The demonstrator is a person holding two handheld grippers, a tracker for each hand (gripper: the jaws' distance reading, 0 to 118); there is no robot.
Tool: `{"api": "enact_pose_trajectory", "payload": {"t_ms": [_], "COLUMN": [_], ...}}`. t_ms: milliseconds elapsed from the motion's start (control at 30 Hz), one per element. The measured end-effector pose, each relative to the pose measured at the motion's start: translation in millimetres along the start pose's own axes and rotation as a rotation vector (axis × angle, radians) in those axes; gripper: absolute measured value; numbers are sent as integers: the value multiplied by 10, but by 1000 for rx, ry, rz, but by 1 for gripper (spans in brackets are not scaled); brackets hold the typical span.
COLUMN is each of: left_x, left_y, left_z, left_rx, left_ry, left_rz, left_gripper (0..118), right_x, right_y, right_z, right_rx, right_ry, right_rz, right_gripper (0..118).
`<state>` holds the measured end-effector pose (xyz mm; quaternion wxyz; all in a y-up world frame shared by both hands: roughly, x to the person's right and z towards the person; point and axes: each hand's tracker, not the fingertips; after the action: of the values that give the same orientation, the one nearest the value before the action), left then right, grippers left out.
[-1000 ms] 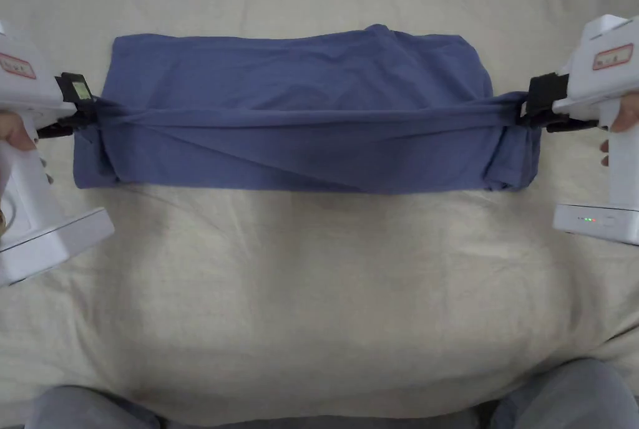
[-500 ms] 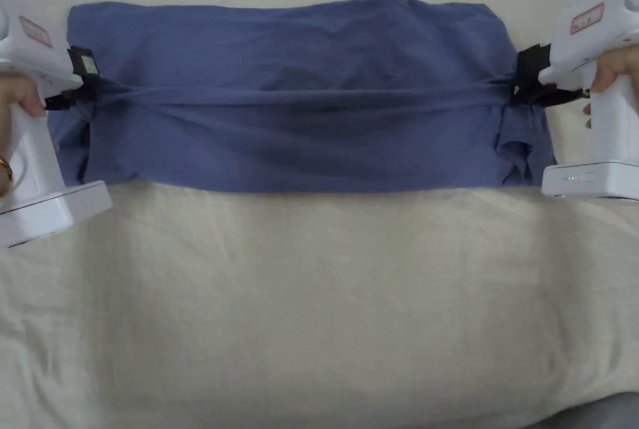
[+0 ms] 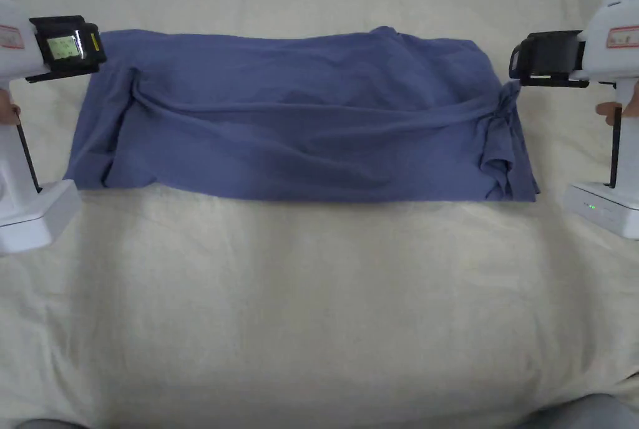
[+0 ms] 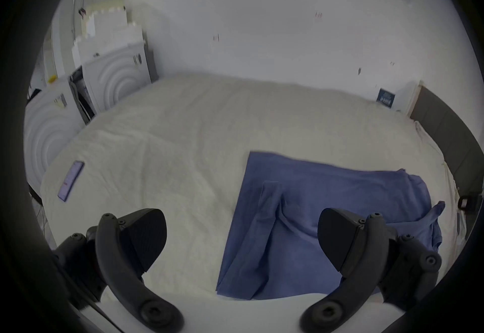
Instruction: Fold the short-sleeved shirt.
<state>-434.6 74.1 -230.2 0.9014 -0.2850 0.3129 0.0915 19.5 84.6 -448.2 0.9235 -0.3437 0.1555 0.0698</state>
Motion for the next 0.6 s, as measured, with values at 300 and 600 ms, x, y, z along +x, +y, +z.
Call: {"api": "enact_pose_trajectory", "payload": {"t_ms": [300,600], "left_x": [75,64], "left_y": [-526,-999], "left_z": [596,1107], "left_rx": [165,194], "left_ry": [-37,-97], "left_rz": [-80,-81], "left_gripper": [118,97], "right_x": [-164,-248], "right_y": [-699,-1353], "right_z": [1069,1560], "right_rx": [297,340], "right_ry": [-35,-3], "right_rz": [47,-8], "right_gripper": [99,99]}}
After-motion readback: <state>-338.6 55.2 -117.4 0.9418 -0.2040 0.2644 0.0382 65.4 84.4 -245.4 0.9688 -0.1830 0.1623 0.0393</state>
